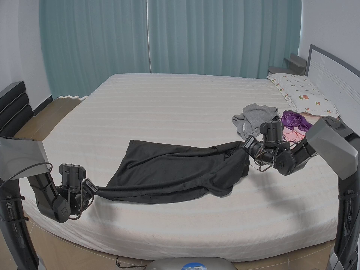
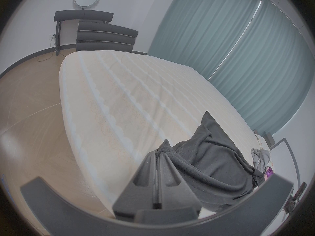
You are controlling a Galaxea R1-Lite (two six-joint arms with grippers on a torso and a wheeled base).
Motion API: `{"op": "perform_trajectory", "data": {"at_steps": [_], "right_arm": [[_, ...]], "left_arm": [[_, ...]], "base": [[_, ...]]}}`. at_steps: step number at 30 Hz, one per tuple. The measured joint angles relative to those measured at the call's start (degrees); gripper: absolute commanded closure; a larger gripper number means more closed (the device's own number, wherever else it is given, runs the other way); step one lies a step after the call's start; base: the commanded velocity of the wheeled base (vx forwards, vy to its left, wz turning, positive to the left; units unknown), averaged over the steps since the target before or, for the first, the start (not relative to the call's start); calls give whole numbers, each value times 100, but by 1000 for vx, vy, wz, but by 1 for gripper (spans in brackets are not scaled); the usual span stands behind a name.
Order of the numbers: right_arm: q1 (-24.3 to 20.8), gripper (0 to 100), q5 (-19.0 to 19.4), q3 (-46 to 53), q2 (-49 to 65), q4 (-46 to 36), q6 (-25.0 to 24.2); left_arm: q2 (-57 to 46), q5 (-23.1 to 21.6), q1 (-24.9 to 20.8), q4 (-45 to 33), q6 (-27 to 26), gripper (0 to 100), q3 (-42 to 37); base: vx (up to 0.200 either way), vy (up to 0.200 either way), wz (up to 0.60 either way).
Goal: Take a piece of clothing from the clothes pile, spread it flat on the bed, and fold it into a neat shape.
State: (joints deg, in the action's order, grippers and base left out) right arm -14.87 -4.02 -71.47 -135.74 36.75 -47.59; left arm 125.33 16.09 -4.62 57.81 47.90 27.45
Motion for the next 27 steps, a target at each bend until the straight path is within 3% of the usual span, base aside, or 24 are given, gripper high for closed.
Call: {"op": "perform_trajectory", "data": {"at_steps": [3,4,16,27], "right_arm": [[-15,100,-27,-562,-229,-284,2],[-28,0,-33,-724,-306,-369,2],[22,0,-46,-1421,-1023,-534,20],[162,0,149,28,-174,-235,-6]], "left_arm": [[90,-2,22,88,9,100,24],[116,-4,29,112,9,100,30],[286,-72,107,194,13,100,57],[311,-90,145,194,18,100,55]], "base": [[0,0,0],[0,0,0],[0,0,0],[0,0,0]]}}
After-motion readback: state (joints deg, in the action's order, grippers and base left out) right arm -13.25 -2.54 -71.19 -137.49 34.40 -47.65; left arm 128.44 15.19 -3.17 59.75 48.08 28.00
